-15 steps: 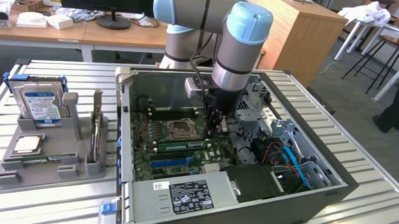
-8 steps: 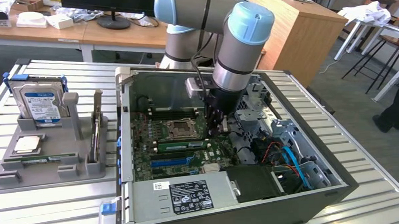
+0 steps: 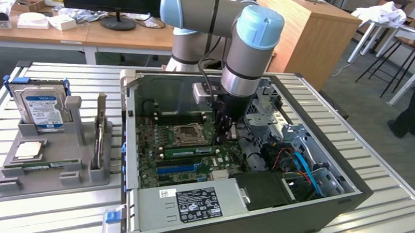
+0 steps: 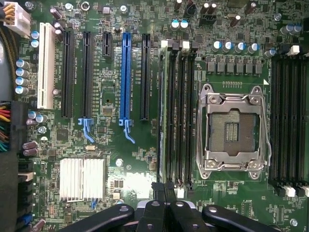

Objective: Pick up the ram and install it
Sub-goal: 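Press down the ram until it locks into place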

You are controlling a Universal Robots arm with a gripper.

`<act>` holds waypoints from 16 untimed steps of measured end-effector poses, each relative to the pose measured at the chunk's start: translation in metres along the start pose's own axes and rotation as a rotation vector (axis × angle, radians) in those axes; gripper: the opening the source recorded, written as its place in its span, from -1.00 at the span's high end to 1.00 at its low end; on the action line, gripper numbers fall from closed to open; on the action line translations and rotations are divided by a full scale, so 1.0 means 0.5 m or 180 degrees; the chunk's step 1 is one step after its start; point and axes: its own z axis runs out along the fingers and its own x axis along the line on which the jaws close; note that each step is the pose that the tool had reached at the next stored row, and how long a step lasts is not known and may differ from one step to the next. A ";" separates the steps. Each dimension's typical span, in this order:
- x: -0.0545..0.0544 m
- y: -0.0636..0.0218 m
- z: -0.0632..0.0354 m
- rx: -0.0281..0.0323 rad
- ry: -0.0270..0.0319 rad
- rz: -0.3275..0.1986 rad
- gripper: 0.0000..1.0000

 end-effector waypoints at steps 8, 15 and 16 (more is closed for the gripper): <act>0.000 0.000 0.006 0.0000 0.0001 0.0000 0.80; -0.005 0.000 0.006 0.0000 0.0000 0.0000 0.80; -0.005 0.000 0.006 0.0000 0.0000 0.0000 0.80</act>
